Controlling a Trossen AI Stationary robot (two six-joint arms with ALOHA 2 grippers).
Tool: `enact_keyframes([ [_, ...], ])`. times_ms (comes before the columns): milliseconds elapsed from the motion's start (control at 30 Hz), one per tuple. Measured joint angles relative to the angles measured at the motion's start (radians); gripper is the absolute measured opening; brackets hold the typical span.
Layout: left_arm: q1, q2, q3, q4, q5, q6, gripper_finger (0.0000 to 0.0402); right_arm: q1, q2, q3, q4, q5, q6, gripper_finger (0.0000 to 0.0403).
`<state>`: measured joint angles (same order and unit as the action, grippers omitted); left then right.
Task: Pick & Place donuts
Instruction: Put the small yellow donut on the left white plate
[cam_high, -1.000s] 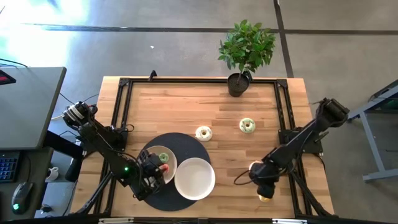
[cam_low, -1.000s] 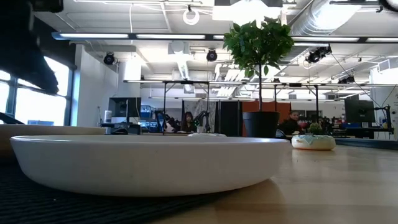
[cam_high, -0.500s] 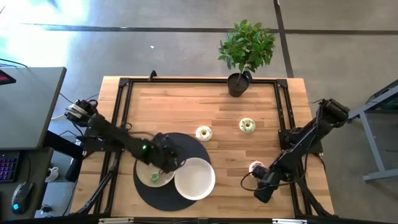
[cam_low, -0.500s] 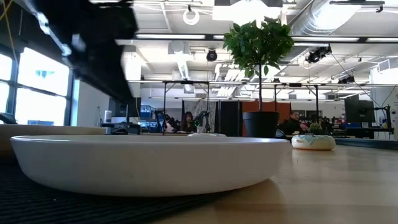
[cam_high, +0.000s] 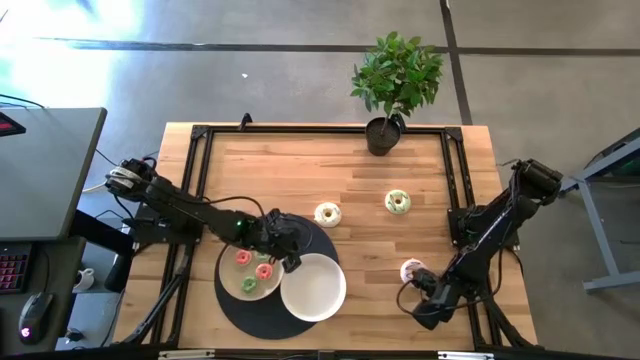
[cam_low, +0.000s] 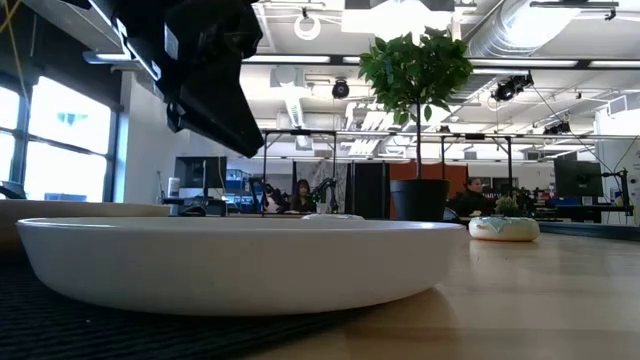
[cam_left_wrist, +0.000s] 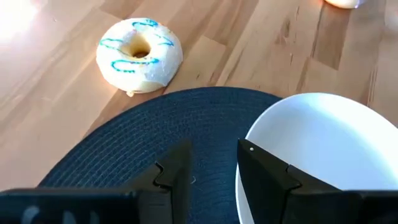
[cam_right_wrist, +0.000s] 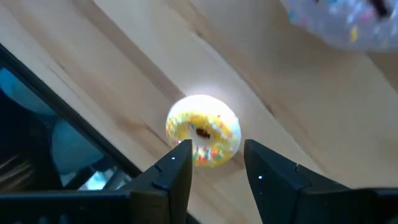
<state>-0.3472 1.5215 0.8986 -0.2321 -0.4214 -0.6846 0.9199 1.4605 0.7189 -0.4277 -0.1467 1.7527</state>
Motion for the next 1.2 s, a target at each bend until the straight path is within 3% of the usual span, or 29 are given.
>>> enact_keyframes([
  [100,0.0,0.0,0.0,-0.001,0.031,-0.008,0.0127,-0.001,0.013,0.0,-0.002,0.005,-0.011,0.0142],
  [333,0.0,0.0,0.0,-0.002,0.08,-0.027,0.0127,0.0,0.081,0.0,0.004,-0.099,-0.061,0.0142],
  [600,0.0,0.0,0.0,-0.001,0.073,-0.027,0.0127,-0.013,0.095,-0.001,0.097,-0.009,-0.202,0.0139],
  [767,0.0,0.0,0.0,-0.001,0.072,-0.027,0.0127,-0.038,0.095,-0.001,0.112,-0.038,-0.219,0.0103],
  [967,0.0,0.0,0.0,-0.001,0.072,-0.032,0.0127,-0.075,0.095,-0.001,0.145,-0.046,-0.301,0.0016],
  [1200,0.0,0.0,0.0,0.001,0.09,-0.057,0.0127,-0.163,0.095,-0.001,0.324,0.019,-0.543,0.0027],
])
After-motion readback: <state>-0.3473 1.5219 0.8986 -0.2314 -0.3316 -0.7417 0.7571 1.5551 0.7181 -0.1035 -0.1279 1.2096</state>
